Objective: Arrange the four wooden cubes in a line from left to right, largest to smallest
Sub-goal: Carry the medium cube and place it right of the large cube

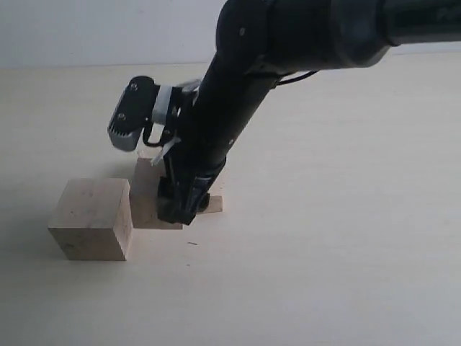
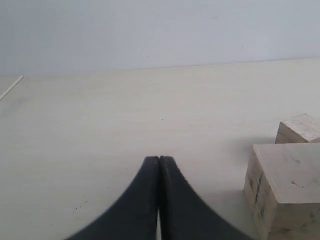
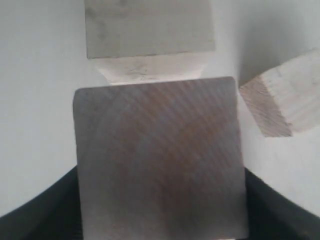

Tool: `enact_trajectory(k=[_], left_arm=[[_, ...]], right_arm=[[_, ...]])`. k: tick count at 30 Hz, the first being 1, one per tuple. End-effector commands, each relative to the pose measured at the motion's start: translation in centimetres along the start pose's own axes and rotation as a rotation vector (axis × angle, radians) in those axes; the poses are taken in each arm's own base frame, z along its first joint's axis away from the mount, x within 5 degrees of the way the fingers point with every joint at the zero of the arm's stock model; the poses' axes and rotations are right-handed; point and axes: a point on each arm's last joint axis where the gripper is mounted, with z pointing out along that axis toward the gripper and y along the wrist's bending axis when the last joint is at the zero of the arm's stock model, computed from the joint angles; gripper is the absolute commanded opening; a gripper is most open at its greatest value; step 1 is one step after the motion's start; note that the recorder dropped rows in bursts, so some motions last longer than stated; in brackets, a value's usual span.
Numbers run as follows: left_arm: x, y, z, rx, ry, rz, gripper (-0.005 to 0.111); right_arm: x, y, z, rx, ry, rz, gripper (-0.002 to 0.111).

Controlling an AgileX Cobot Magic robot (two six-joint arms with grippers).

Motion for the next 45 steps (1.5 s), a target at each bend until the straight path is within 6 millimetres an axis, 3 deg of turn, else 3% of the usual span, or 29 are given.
enact_trajectory(k=[1, 9, 33, 37, 41, 45], left_arm=[[0.0, 0.0, 0.0, -0.001, -0.008, 0.000, 0.000], [0.0, 0.0, 0.0, -0.001, -0.008, 0.000, 0.000], [0.0, 0.0, 0.0, -0.001, -0.008, 0.000, 0.000], [0.0, 0.0, 0.0, -0.001, -0.008, 0.000, 0.000], [0.0, 0.0, 0.0, -0.001, -0.008, 0.000, 0.000], [0.0, 0.0, 0.0, -0.001, -0.008, 0.000, 0.000]], right_arm=[[0.1, 0.5, 3.0, -0.017, 0.031, -0.023, 0.000], [0.5, 0.6, 6.7, 0.000, 0.056, -0.041, 0.000], [0.4, -0.2, 8.6, 0.081, 0.021, -0.110, 0.001], [0.4, -0.2, 8.6, 0.083, 0.020, -0.110, 0.020], [0.4, -0.2, 8.6, 0.083, 0.020, -0.108, 0.057], [0.4, -0.2, 8.6, 0.083, 0.020, -0.108, 0.082]])
